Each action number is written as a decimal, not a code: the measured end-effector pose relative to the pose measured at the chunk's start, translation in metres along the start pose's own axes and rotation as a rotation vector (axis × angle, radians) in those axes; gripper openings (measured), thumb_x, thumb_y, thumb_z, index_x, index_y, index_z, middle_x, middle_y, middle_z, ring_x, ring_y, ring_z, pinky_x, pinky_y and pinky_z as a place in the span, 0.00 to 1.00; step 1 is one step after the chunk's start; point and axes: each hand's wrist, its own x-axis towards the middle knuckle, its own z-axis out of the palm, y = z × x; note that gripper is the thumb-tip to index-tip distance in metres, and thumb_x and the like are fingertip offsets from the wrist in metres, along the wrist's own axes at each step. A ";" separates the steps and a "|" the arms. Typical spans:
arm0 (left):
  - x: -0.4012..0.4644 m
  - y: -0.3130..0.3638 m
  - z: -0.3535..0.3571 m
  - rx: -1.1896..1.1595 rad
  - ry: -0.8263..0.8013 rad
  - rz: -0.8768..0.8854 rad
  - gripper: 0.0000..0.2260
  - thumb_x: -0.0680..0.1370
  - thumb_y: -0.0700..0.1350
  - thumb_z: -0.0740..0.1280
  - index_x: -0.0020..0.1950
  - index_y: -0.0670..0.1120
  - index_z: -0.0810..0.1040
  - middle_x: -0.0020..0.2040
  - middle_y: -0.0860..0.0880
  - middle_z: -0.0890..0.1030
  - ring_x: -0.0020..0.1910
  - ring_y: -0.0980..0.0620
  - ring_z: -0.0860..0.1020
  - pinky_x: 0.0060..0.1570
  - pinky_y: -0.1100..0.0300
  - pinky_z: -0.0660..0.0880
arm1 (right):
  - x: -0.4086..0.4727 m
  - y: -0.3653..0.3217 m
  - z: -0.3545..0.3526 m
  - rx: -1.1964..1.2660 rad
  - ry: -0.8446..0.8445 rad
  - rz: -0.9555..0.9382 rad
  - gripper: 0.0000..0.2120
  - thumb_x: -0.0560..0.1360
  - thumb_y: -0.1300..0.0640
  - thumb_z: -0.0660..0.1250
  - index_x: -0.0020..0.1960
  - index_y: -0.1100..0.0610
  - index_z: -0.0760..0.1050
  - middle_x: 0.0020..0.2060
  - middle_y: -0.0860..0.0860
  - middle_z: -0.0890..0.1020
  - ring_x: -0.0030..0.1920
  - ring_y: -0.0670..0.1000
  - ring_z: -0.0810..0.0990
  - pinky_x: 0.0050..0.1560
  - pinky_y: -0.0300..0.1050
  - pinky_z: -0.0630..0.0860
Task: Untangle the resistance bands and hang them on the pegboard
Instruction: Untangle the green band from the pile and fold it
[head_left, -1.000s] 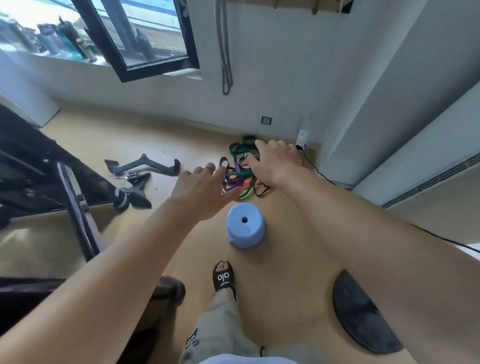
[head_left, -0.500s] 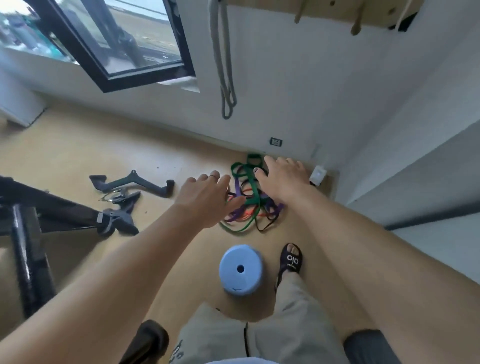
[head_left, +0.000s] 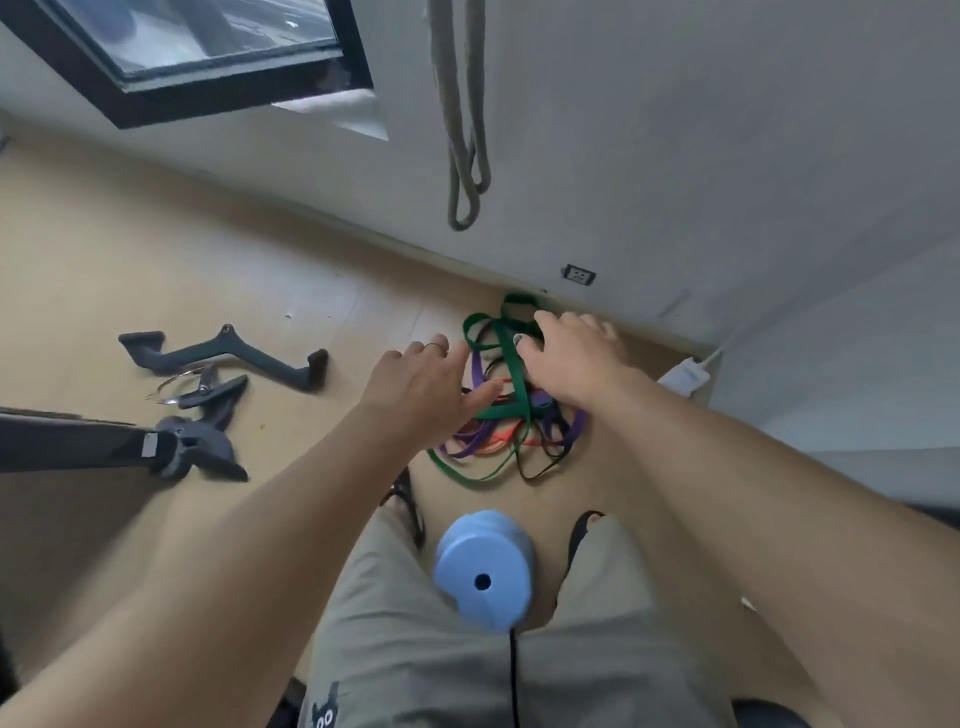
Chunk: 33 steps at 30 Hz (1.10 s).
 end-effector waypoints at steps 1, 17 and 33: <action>0.019 -0.012 0.007 -0.018 -0.002 0.008 0.32 0.82 0.68 0.50 0.75 0.48 0.67 0.71 0.45 0.74 0.67 0.44 0.75 0.61 0.48 0.72 | 0.018 -0.005 0.010 0.005 0.000 0.019 0.27 0.84 0.41 0.49 0.77 0.53 0.65 0.72 0.58 0.73 0.73 0.60 0.69 0.72 0.58 0.63; 0.300 -0.057 0.284 -0.044 -0.150 0.076 0.30 0.82 0.67 0.51 0.75 0.47 0.66 0.70 0.43 0.75 0.66 0.43 0.76 0.62 0.47 0.74 | 0.295 0.043 0.289 0.140 -0.151 0.175 0.24 0.83 0.44 0.55 0.75 0.54 0.67 0.72 0.58 0.72 0.73 0.61 0.67 0.71 0.58 0.64; 0.365 -0.032 0.460 -0.049 -0.294 0.137 0.30 0.83 0.64 0.55 0.80 0.50 0.60 0.73 0.45 0.71 0.70 0.42 0.73 0.66 0.46 0.73 | 0.339 0.122 0.498 0.319 -0.359 0.257 0.25 0.76 0.51 0.66 0.73 0.54 0.74 0.67 0.54 0.72 0.71 0.59 0.69 0.70 0.52 0.70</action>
